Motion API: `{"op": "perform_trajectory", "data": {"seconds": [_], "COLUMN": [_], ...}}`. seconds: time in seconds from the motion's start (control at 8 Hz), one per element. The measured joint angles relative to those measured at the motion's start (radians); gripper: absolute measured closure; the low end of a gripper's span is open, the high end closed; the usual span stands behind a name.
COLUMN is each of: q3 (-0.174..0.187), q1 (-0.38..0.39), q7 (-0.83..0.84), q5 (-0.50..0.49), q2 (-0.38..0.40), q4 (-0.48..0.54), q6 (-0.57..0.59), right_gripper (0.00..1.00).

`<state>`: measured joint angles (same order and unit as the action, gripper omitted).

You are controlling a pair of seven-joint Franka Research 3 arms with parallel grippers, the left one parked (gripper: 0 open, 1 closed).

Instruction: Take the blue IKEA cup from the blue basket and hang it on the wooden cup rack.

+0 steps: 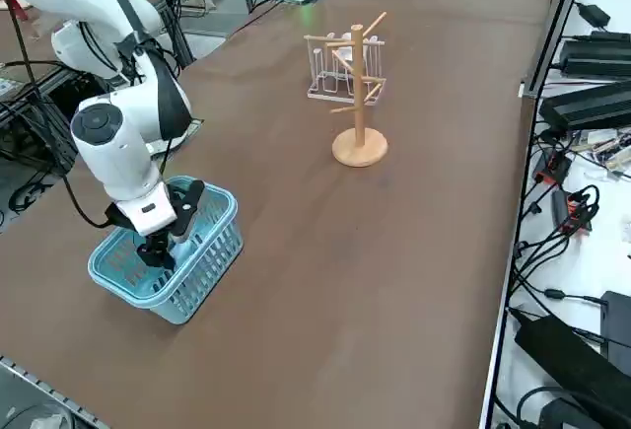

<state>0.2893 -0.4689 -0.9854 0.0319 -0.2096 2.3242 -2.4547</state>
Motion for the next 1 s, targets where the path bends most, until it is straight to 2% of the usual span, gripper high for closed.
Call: {"op": "perform_trajectory", "data": {"seconds": [0.5, 1.0], "q3": [-0.011, -0.012], "q1": [0.012, 0.035], "q7": [-0.001, -0.009], "q5": [-0.001, -0.037], "q2": [0.004, 0.027], "q4": [-0.054, -0.241], "q6": [0.028, 0.288], "right_gripper": [0.19, 0.19]}}
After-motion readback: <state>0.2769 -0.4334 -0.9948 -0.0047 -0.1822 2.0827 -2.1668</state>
